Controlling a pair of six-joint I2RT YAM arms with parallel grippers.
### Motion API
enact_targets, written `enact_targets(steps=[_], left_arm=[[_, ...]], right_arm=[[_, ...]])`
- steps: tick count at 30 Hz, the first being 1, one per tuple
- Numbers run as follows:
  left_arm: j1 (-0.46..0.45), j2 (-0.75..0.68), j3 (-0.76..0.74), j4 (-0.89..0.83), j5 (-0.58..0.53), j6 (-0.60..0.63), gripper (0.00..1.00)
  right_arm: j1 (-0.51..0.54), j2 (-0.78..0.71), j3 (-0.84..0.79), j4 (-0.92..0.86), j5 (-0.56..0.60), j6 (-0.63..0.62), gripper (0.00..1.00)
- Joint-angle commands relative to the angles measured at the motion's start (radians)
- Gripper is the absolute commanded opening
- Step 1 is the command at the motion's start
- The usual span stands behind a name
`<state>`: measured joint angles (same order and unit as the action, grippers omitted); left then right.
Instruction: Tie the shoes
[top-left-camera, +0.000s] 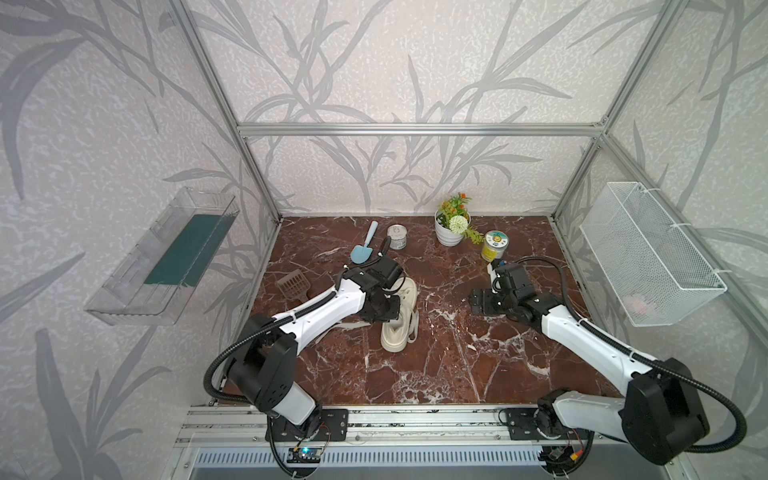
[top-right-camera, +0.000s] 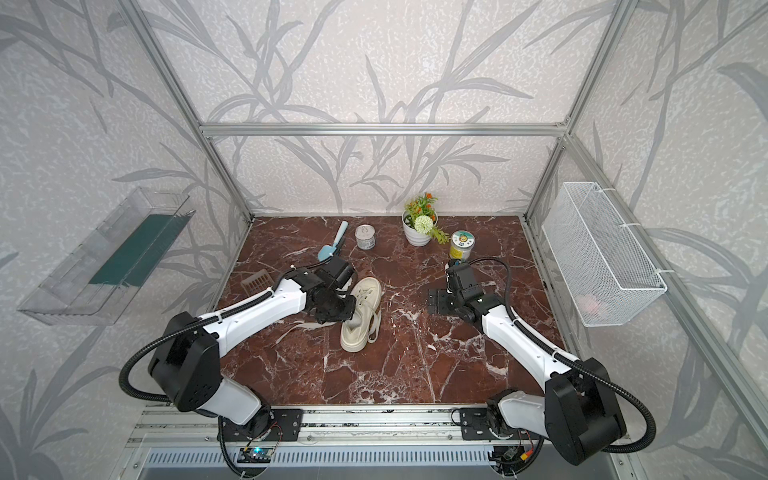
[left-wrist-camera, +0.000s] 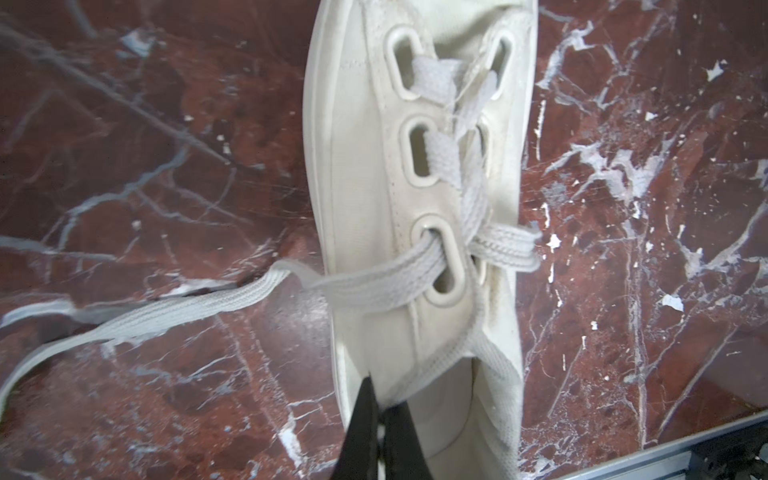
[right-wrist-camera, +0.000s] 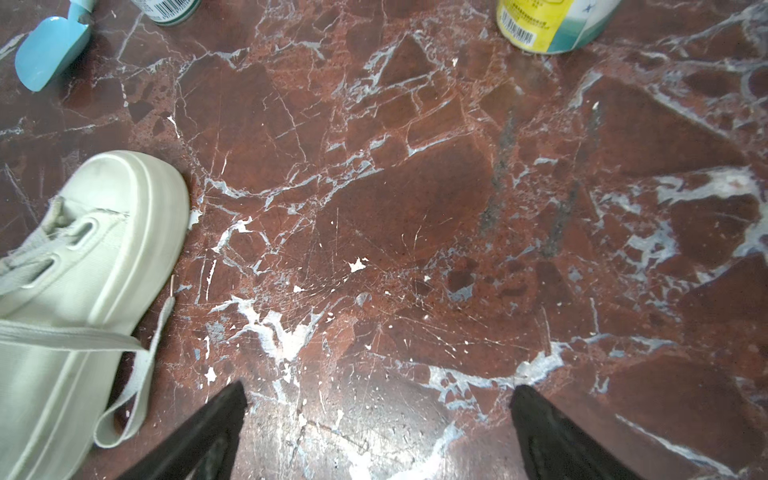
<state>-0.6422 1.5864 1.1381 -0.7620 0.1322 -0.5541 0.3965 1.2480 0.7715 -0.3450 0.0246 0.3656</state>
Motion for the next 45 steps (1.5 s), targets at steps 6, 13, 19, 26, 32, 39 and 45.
enact_targets(steps=[6,13,19,26,32,39,45], left_arm=[[-0.011,0.027,0.042,0.031,-0.112,-0.107,0.00],[-0.010,0.050,0.004,0.151,0.020,-0.160,0.00],[-0.051,0.045,-0.003,0.194,0.041,-0.205,0.00],[-0.055,0.034,-0.012,0.183,0.025,-0.207,0.03],[-0.055,-0.011,-0.006,0.164,0.003,-0.206,0.24],[-0.037,-0.083,-0.022,0.140,-0.026,-0.198,0.38],[0.039,-0.134,-0.067,0.118,-0.033,-0.192,0.38]], right_arm=[[-0.004,-0.036,0.006,-0.037,0.021,-0.013,0.99],[-0.016,-0.025,-0.014,-0.024,-0.012,0.047,0.99],[-0.017,0.010,-0.008,-0.028,-0.056,0.075,0.99],[-0.016,0.036,0.006,-0.039,-0.090,0.072,0.99],[-0.015,0.061,0.014,-0.054,-0.129,0.085,0.99],[0.015,0.076,0.020,-0.079,-0.148,0.127,0.93],[0.088,0.092,0.012,-0.073,-0.148,0.198,0.79]])
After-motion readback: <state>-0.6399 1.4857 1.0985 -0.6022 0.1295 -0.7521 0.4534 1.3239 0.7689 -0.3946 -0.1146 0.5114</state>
